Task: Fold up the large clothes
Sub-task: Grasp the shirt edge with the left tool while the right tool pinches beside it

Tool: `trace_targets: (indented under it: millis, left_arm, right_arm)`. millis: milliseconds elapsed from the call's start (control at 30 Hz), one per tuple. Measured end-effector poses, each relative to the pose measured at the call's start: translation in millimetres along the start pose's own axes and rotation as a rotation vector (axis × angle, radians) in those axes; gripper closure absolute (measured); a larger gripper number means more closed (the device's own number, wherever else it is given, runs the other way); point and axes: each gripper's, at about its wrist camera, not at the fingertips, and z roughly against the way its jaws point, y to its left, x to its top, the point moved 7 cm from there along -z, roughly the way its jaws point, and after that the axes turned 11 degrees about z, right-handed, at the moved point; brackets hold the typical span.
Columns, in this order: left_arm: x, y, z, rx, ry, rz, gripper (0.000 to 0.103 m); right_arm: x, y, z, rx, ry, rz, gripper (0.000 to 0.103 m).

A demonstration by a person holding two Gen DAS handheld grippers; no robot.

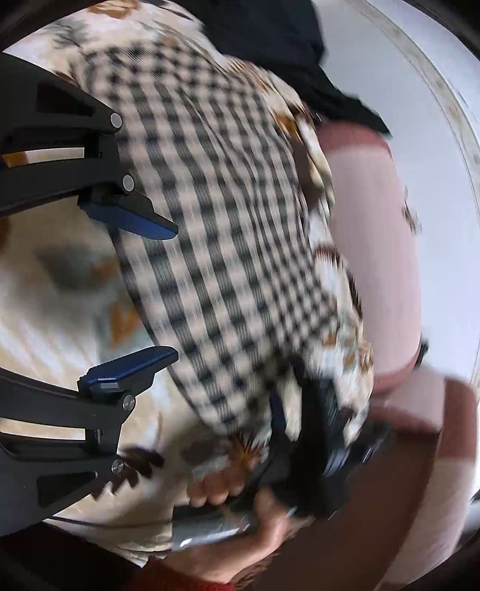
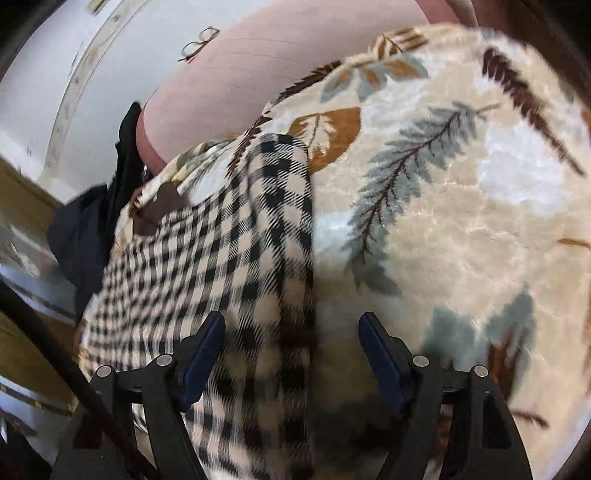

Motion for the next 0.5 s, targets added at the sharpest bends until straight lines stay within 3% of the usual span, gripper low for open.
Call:
trace_targets:
  millis: [333,500]
  left_arm:
    - [7.6,-79.7,-62.7,-0.052,0.068,-0.115,0.044]
    - [8.9,-100.0,-81.4,-0.028,0.069,-0.168,0.042]
  right_arm:
    - [33.5,-16.1,-30.4,0.210,0.040,-0.010,0.019]
    - [42.4,-12.1,-39.7,0.286,0.041,0.002,0.018]
